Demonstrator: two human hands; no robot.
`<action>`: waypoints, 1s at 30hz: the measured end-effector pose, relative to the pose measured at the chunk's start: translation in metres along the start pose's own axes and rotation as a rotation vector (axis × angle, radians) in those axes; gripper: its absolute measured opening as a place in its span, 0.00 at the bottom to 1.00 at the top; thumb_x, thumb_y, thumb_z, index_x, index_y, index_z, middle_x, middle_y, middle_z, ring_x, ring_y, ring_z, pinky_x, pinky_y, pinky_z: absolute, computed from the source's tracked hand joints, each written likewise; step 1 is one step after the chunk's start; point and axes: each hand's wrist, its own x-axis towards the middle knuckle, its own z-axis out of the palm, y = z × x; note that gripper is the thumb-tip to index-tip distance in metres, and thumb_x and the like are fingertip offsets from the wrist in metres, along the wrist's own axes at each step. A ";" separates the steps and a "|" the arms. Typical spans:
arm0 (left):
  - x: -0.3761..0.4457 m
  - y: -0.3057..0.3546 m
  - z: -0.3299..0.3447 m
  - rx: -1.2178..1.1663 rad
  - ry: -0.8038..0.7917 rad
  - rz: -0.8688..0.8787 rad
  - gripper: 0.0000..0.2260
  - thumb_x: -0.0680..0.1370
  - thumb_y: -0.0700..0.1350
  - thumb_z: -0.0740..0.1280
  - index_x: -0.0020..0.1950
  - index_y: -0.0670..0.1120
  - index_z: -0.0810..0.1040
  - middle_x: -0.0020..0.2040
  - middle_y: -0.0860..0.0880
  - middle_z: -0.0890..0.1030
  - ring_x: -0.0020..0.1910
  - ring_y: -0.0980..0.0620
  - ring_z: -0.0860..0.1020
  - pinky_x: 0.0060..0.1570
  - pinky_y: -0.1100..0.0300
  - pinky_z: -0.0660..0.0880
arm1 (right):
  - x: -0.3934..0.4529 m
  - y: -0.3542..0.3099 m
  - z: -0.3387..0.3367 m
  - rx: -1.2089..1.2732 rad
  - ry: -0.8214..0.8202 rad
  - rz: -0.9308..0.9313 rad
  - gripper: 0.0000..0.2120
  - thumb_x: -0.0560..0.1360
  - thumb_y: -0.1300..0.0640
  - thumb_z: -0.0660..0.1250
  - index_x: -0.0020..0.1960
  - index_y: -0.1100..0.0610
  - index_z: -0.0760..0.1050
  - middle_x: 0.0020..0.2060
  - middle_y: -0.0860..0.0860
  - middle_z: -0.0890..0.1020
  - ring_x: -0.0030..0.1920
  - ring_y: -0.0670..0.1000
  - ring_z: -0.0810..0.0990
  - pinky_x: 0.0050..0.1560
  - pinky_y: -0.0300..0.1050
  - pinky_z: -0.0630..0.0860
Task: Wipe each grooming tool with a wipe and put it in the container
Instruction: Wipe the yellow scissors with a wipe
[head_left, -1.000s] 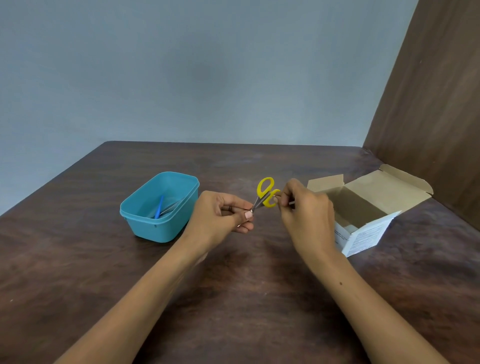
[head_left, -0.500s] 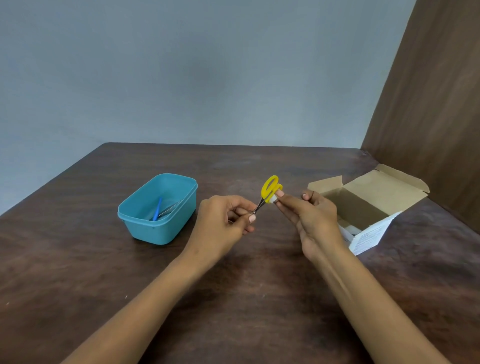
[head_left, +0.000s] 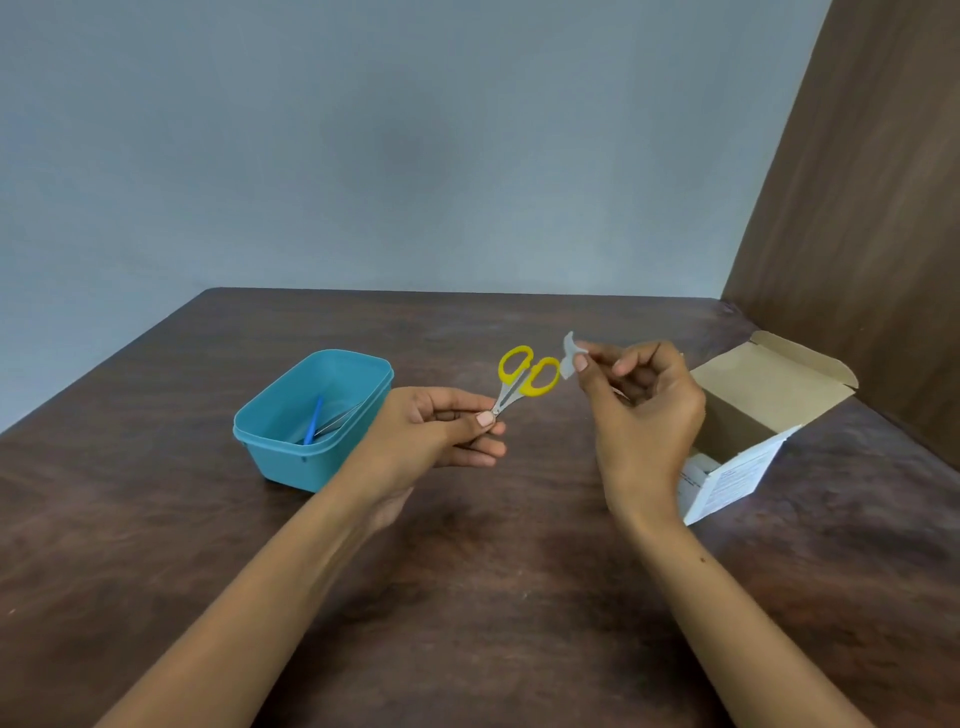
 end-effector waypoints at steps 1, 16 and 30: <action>0.000 0.000 0.001 -0.003 -0.013 -0.012 0.06 0.75 0.34 0.67 0.50 0.36 0.80 0.36 0.45 0.84 0.32 0.53 0.83 0.34 0.64 0.80 | -0.001 0.000 0.000 -0.044 -0.016 -0.029 0.16 0.70 0.70 0.71 0.36 0.55 0.66 0.39 0.50 0.84 0.44 0.46 0.84 0.45 0.39 0.78; -0.003 0.006 -0.002 0.078 -0.019 -0.025 0.05 0.74 0.33 0.67 0.47 0.39 0.82 0.35 0.44 0.84 0.32 0.53 0.83 0.32 0.65 0.79 | 0.006 0.010 -0.007 -0.310 -0.259 -0.282 0.14 0.69 0.76 0.64 0.38 0.58 0.71 0.40 0.50 0.84 0.47 0.44 0.84 0.44 0.40 0.80; -0.001 0.011 -0.008 0.016 0.008 -0.086 0.05 0.73 0.32 0.67 0.46 0.38 0.81 0.33 0.45 0.84 0.30 0.53 0.82 0.32 0.64 0.80 | 0.013 0.003 -0.013 -0.034 -0.574 0.138 0.17 0.69 0.78 0.66 0.46 0.57 0.74 0.44 0.52 0.82 0.44 0.43 0.83 0.47 0.35 0.77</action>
